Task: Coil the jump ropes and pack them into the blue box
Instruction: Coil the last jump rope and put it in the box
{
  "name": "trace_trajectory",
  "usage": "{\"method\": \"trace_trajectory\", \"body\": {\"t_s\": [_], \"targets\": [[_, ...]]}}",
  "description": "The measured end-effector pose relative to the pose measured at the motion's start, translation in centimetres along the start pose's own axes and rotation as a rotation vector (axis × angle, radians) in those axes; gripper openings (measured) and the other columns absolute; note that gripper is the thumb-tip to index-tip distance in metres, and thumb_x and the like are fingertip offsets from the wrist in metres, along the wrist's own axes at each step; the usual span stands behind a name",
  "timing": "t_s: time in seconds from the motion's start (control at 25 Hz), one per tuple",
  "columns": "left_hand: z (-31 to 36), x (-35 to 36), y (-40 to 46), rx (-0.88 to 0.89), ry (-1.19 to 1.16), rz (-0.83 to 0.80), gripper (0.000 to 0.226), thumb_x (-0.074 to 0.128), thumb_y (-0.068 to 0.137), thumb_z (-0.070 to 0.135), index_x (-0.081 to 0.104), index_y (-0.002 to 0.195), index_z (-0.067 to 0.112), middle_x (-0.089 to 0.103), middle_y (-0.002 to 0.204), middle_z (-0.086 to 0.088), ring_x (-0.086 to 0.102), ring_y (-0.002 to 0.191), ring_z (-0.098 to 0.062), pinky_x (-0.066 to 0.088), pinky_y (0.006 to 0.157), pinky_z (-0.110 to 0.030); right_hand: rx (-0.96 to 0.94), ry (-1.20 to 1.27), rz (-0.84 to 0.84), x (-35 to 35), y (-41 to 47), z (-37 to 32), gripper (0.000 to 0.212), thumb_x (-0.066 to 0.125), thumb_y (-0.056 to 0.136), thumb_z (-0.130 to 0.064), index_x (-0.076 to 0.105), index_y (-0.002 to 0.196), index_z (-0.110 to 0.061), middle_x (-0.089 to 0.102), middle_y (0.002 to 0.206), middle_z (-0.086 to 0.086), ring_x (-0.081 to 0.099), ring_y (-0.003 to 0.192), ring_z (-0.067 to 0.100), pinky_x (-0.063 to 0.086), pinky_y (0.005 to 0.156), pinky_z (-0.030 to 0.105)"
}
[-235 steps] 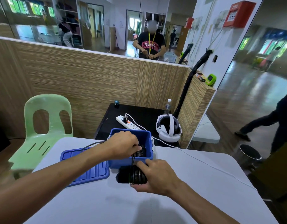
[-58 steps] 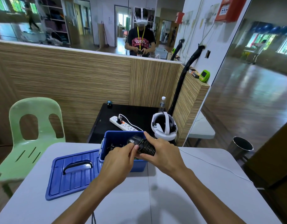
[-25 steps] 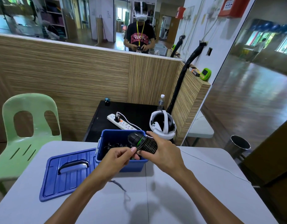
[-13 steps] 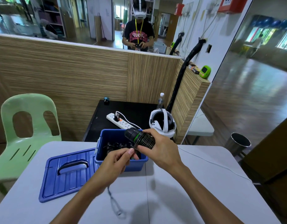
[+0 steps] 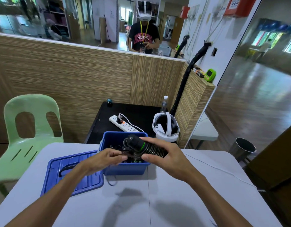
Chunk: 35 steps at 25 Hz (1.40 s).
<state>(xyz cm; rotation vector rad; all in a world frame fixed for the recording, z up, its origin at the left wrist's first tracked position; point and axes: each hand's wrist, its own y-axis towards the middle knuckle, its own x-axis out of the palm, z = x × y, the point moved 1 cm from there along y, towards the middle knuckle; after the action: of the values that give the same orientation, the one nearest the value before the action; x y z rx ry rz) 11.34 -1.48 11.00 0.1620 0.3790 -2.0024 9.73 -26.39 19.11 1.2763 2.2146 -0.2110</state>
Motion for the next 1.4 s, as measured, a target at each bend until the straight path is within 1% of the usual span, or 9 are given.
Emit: {"method": "trace_trajectory", "body": {"t_s": [0.2,0.36,0.48,0.6,0.84,1.04,1.2,1.32,1.4], "targets": [[1.3,-2.1,0.5,-0.095,-0.238,0.139,0.051,0.038,0.103,0.035,0.037,0.054,0.02,0.025,0.051,0.002,0.017,0.046,-0.011,0.015,0.048,-0.027,-0.067,-0.108,-0.047,0.4,-0.7,-1.0,0.044,0.07,0.086,-0.048,0.058,0.129,-0.047,0.066,0.113,-0.018,0.061,0.11,0.008,0.051,0.093,0.036],[0.7,-1.6,1.1,-0.145,-0.143,0.049,0.046,0.033,0.1,0.006,0.046,0.058,0.02,0.028,0.053,0.0,0.018,0.047,-0.012,0.013,0.05,-0.03,-0.193,-0.171,0.083,1.3,-0.8,-1.8,0.048,0.068,0.087,-0.05,0.055,0.133,-0.047,0.065,0.104,-0.011,0.061,0.098,0.014,0.051,0.084,0.036],[-0.8,1.7,0.8,-0.2,-0.25,0.013,0.047,0.035,0.104,0.025,0.036,0.057,0.025,0.023,0.056,0.003,0.013,0.05,-0.012,0.01,0.049,-0.029,-0.222,-0.083,0.222,1.0,-0.1,-1.9,0.048,0.069,0.088,-0.046,0.057,0.133,-0.04,0.067,0.11,-0.01,0.063,0.101,0.017,0.052,0.085,0.038],[-1.5,4.1,0.9,-0.199,-0.258,0.034,0.037,0.049,0.092,0.034,0.032,0.06,0.025,0.018,0.061,-0.002,0.011,0.053,-0.015,0.008,0.05,-0.03,-0.197,-0.056,0.181,1.6,-0.5,-1.6,0.049,0.07,0.086,-0.048,0.057,0.132,-0.043,0.068,0.111,-0.008,0.064,0.102,0.018,0.052,0.086,0.042],[0.9,5.2,2.7,-0.154,-0.157,0.001,0.035,0.03,0.1,0.017,0.034,0.066,0.02,0.03,0.056,0.003,0.022,0.046,-0.008,0.018,0.043,-0.021,-0.192,0.032,0.201,2.4,-0.5,-2.8,0.047,0.073,0.085,-0.044,0.059,0.13,-0.04,0.067,0.119,-0.011,0.063,0.111,0.016,0.052,0.09,0.044],[1.5,5.9,2.6,-0.021,-0.065,0.021,0.011,0.037,0.08,0.015,0.036,0.069,0.014,0.033,0.05,0.003,0.026,0.044,-0.01,0.024,0.042,-0.021,-0.111,-0.01,0.208,2.4,-1.3,-2.8,0.041,0.078,0.076,-0.053,0.062,0.113,-0.044,0.07,0.091,-0.009,0.068,0.086,0.018,0.055,0.075,0.046],[1.1,6.8,3.3,0.019,-0.029,0.03,0.032,0.037,0.098,0.02,0.036,0.066,0.014,0.031,0.055,-0.003,0.024,0.049,-0.012,0.02,0.046,-0.026,-0.11,-0.052,0.313,1.6,-1.1,-3.3,0.031,0.069,0.082,-0.057,0.06,0.106,-0.039,0.069,0.085,-0.013,0.067,0.081,0.011,0.054,0.071,0.04],[0.0,6.7,2.3,0.038,0.008,0.09,0.041,0.052,0.097,0.04,0.045,0.069,0.01,0.039,0.061,-0.001,0.033,0.056,-0.012,0.03,0.056,-0.026,-0.032,-0.204,0.443,-1.0,-0.8,-2.2,0.032,0.062,0.083,-0.063,0.056,0.101,-0.038,0.069,0.082,-0.016,0.065,0.079,0.002,0.053,0.071,0.033],[0.3,6.0,1.3,0.094,0.021,0.149,0.033,0.069,0.085,0.043,0.058,0.093,0.013,0.058,0.076,0.002,0.054,0.07,-0.01,0.042,0.069,-0.026,0.033,-0.334,0.491,-2.2,-0.6,-1.0,0.033,0.06,0.083,-0.066,0.055,0.1,-0.038,0.064,0.075,-0.021,0.061,0.072,-0.001,0.05,0.063,0.027]]}}
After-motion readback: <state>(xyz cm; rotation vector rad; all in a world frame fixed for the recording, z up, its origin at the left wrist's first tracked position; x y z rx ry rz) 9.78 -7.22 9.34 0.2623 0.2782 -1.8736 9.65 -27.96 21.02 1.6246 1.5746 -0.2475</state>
